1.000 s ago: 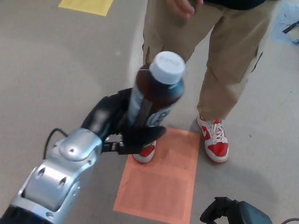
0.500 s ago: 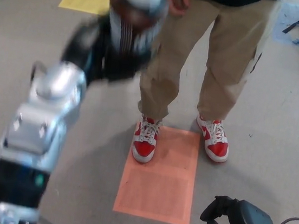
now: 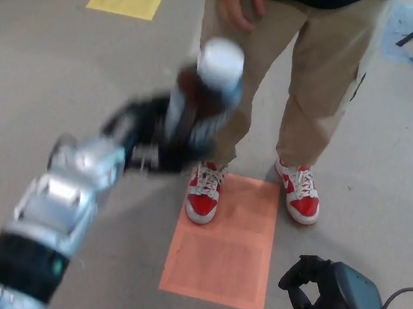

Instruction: The robot recieved a bottle of protein shake from a person using its left hand and then shake the protein up and down 2 two times and hand it back to the person

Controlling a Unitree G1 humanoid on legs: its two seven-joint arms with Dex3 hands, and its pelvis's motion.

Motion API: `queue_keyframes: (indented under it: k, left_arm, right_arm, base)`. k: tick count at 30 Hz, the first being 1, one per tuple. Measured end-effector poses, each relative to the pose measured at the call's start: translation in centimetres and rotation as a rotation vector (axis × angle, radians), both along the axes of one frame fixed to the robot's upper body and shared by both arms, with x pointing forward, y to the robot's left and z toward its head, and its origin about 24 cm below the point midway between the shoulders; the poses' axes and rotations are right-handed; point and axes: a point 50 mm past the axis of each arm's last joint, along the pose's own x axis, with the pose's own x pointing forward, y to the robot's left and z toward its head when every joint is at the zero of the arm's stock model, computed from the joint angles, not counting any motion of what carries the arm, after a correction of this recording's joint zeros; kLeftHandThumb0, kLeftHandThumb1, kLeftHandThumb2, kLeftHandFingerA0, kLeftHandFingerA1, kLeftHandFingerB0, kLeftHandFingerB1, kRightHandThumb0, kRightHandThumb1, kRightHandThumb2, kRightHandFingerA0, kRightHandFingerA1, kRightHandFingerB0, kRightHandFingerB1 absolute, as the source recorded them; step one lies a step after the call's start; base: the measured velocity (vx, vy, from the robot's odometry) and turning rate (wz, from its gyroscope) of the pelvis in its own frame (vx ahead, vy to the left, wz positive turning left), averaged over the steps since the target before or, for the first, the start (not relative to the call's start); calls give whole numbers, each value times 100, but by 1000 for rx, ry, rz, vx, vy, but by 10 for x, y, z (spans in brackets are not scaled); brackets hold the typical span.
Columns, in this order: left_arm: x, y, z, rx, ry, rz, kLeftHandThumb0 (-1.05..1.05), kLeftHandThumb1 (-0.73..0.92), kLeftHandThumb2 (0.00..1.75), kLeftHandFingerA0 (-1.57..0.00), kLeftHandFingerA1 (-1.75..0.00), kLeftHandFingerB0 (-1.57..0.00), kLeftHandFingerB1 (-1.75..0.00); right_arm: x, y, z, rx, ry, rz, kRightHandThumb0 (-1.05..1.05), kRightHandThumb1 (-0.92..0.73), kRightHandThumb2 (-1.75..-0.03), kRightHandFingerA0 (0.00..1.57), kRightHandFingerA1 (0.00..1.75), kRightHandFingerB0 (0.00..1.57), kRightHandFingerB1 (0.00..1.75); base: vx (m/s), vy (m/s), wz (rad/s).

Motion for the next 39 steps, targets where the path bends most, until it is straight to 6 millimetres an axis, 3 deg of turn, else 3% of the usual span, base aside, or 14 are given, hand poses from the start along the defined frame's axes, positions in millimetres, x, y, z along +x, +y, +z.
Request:
queue_keyframes:
  k: [2,4,5,10,11,12,14,16,20,21,25,27,28,39]
  left_arm:
    - [4,-3,40,-57,-116,-13,-18,84,65,-112,-76,-77,-85]
    - [2,-8,54,-86,-160,-33,-20,80,69,-114,-74,-73,-92]
    - [1,-10,48,-89,-143,-40,-19,80,68,-116,-72,-75,-92]
    - [-20,-12,-45,-24,148,-66,-24,79,69,-113,-74,-76,-90]
    - [-26,-12,-60,-16,202,-73,-24,82,64,-111,-73,-74,-91]
    - [-27,-12,-61,-15,211,-74,-24,82,64,-111,-73,-74,-91]
    - [-24,-8,-46,-53,170,-62,-29,83,64,-109,-76,-84,-76]
    - [-15,-5,-10,-107,65,-46,-27,83,64,-108,-77,-78,-83]
    - [-12,-11,55,-211,-133,-64,-19,83,65,-114,-72,-74,-92]
    - [-12,-12,55,-212,-135,-68,-19,83,65,-114,-72,-74,-92]
    - [-22,-20,-4,-159,57,-88,-24,78,67,-115,-74,-74,-91]
    - [-32,-21,-45,-125,203,-93,-25,79,68,-117,-75,-77,-90]
    - [-33,-21,-51,-118,226,-96,-26,81,67,-114,-74,-73,-88]
    - [-19,-36,-16,-126,146,-146,-27,82,65,-117,-70,-78,-90]
  right_arm:
    - [0,0,0,1,1,-2,-47,-53,-105,107,104,93,84]
    - [-1,0,-1,1,3,-4,-51,-53,-111,104,99,90,88]
    - [-2,-1,-1,1,5,-3,-51,-60,-99,106,97,92,85]
    - [-6,-1,-5,-6,13,3,-51,-51,-110,102,102,89,89]
    - [-7,-3,-6,-8,16,1,-50,-56,-100,103,104,91,85]
    - [-8,-3,-6,-8,16,0,-50,-56,-100,103,104,91,85]
    - [-9,-3,-7,-9,19,3,-51,-59,-98,103,105,91,85]
    - [-9,-2,-7,-6,19,4,-50,-52,-113,105,103,91,90]
    - [-11,-2,-8,-5,24,3,-48,-55,-101,105,103,94,80]
    - [-11,-2,-9,-5,25,2,-48,-55,-101,105,103,94,80]
    - [-13,-2,-10,-5,31,1,-49,-57,-99,103,97,91,78]
    - [-14,-3,-11,-7,34,1,-51,-54,-99,104,105,89,79]
    - [-14,-3,-11,-8,34,1,-50,-51,-108,105,107,89,86]
    - [-14,-3,-11,-7,34,0,-48,-55,-108,105,97,92,83]
  base:
    - [0,0,0]
    - [0,0,0]
    - [0,0,0]
    - [0,0,0]
    - [0,0,0]
    - [0,0,8]
    - [0,0,0]
    - [0,0,0]
    - [0,0,0]
    - [0,0,0]
    - [0,0,0]
    - [0,0,0]
    - [0,0,0]
    - [0,0,0]
